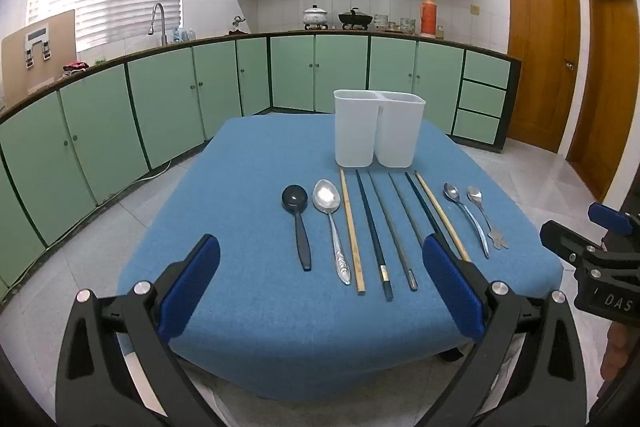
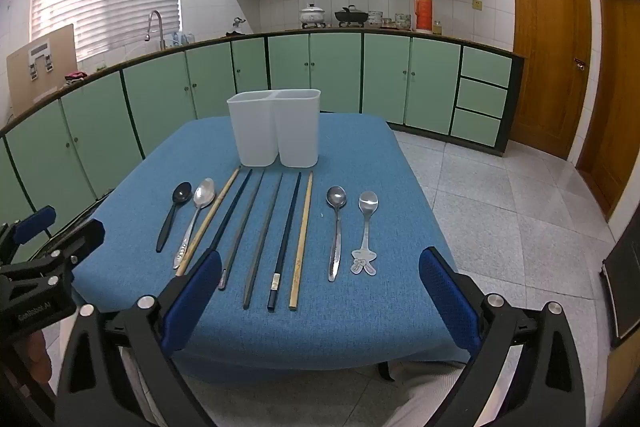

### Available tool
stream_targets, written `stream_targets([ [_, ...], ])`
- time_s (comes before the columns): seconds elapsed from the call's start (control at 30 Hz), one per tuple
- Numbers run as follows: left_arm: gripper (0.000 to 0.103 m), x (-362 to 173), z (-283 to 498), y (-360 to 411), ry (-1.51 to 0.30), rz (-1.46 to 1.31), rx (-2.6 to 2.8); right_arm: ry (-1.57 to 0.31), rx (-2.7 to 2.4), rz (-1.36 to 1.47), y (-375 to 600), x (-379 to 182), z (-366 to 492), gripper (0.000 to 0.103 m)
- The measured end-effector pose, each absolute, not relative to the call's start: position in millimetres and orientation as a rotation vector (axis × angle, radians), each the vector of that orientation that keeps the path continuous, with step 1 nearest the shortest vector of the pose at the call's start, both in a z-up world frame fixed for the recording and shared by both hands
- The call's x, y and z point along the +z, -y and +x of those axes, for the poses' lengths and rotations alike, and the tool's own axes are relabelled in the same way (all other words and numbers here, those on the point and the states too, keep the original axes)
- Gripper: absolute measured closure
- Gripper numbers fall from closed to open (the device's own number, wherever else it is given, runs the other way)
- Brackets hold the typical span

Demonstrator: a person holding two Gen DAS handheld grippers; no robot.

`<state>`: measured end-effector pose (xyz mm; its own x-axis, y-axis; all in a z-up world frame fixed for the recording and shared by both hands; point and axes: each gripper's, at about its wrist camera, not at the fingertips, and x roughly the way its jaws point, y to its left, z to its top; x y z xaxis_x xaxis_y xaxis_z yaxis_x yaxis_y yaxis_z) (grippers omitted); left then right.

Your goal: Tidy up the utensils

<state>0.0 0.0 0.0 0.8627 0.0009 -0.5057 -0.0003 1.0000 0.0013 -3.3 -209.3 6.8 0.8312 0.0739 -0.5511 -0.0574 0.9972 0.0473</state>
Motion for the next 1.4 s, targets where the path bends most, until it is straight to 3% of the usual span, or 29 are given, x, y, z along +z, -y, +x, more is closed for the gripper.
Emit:
stream_targets([
  [1.4, 0.005, 0.6, -0.2, -0.4, -0.527, 0.011, 0.006, -0.587, 0.070, 0.029, 208.3, 5.9, -2.3, 0.006],
])
